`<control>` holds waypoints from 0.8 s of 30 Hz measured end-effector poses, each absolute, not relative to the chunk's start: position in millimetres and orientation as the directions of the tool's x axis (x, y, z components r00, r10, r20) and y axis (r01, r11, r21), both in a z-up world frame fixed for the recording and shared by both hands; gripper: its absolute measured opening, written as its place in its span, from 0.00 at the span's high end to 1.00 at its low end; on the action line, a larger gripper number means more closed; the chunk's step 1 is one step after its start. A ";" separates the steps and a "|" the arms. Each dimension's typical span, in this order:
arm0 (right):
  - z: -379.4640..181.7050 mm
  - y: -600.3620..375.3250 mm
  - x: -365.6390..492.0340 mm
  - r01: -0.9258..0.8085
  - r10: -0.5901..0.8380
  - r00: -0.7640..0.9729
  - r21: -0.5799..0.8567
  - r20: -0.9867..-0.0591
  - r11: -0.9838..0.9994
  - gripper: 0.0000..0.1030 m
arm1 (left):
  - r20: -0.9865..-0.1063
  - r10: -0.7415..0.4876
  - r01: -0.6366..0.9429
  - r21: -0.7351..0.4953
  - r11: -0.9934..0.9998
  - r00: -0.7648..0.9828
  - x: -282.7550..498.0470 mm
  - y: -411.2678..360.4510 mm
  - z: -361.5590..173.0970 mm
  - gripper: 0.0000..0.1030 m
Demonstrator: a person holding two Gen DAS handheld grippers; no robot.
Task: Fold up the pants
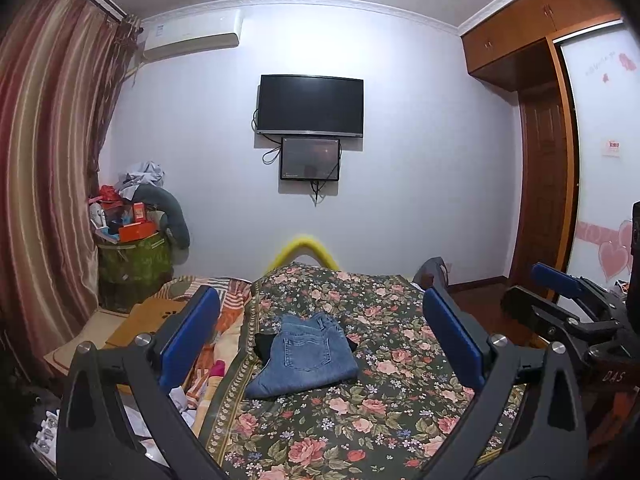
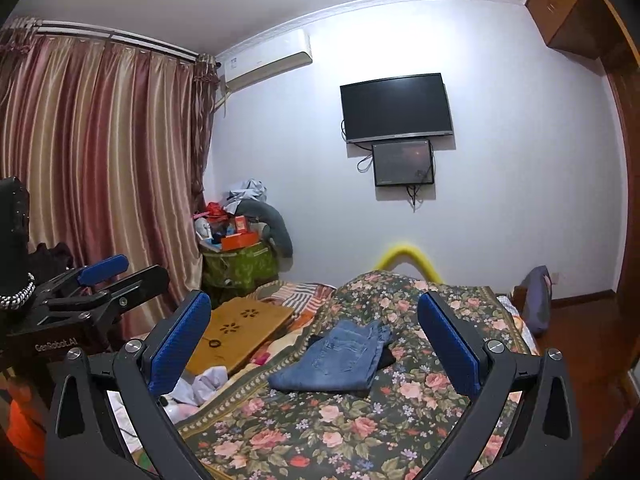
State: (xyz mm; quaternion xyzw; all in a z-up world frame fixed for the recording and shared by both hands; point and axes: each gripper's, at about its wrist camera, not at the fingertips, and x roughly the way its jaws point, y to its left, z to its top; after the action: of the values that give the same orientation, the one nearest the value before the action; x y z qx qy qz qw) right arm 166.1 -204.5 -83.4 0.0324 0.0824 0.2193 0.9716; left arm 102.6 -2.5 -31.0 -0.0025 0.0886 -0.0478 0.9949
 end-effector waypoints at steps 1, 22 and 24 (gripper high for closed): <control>-83.3 -204.3 165.6 -0.420 0.430 0.891 0.098 -0.147 0.902 0.00 | -0.177 -0.099 0.098 -0.013 0.995 0.979 102.4 -2.5 -30.9 0.00; -81.2 -209.1 163.5 -0.405 0.417 0.896 0.102 -0.154 0.909 0.00 | -0.193 -0.125 0.123 -0.025 0.992 0.973 106.0 2.0 -31.2 0.00; -81.3 -209.1 163.4 -0.405 0.416 0.896 0.102 -0.154 0.909 0.00 | -0.195 -0.126 0.123 -0.025 0.992 0.973 106.3 2.3 -31.6 0.00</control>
State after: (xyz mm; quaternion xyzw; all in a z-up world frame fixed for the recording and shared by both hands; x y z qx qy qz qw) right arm 163.4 -209.1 -81.3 0.0337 0.0865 0.2108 0.9731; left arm 106.3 2.3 -31.6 -0.0066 0.0984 -0.0628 0.9931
